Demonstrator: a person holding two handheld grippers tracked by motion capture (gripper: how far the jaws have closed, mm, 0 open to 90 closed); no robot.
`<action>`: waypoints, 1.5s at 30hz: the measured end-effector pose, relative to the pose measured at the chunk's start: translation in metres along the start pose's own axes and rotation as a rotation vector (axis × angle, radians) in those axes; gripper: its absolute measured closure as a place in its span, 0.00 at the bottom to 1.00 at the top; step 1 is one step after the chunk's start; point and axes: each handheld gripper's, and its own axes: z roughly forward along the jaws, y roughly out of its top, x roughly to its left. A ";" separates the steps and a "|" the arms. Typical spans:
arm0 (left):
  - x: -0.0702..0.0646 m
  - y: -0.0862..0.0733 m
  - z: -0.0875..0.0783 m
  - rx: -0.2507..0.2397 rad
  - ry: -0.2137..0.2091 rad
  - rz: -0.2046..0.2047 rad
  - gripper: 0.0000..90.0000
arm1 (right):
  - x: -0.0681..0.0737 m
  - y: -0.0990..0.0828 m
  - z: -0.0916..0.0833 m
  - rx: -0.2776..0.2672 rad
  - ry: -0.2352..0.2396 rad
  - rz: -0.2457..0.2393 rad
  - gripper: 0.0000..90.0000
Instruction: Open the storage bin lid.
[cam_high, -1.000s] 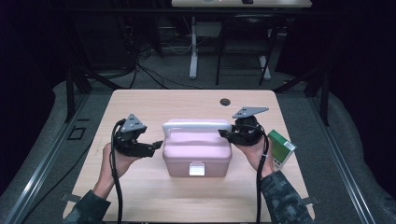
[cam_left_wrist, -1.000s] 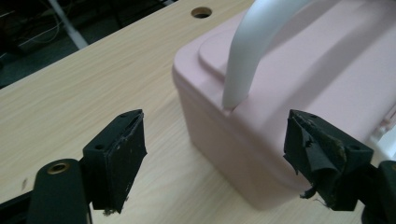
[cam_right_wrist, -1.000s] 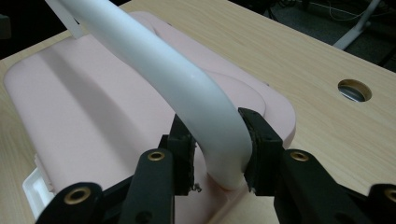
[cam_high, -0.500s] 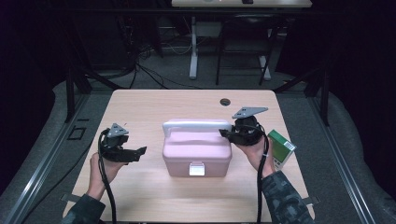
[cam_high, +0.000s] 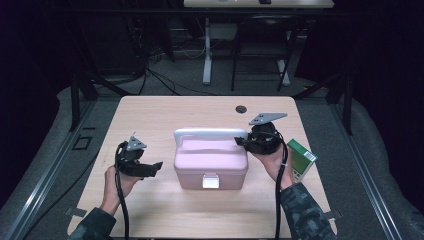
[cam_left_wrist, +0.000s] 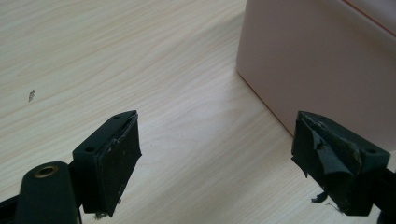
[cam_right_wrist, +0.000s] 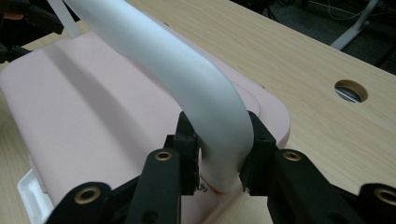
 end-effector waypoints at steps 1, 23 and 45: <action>0.000 0.000 0.000 0.000 -0.001 0.001 0.17 | 0.000 0.000 0.000 -0.001 0.001 0.002 0.80; -0.005 0.000 0.005 0.017 -0.023 0.014 0.17 | -0.005 0.008 -0.005 -0.030 0.010 0.030 0.79; -0.005 0.000 0.004 0.016 -0.037 0.012 0.17 | -0.010 0.025 -0.012 -0.047 -0.004 0.057 0.77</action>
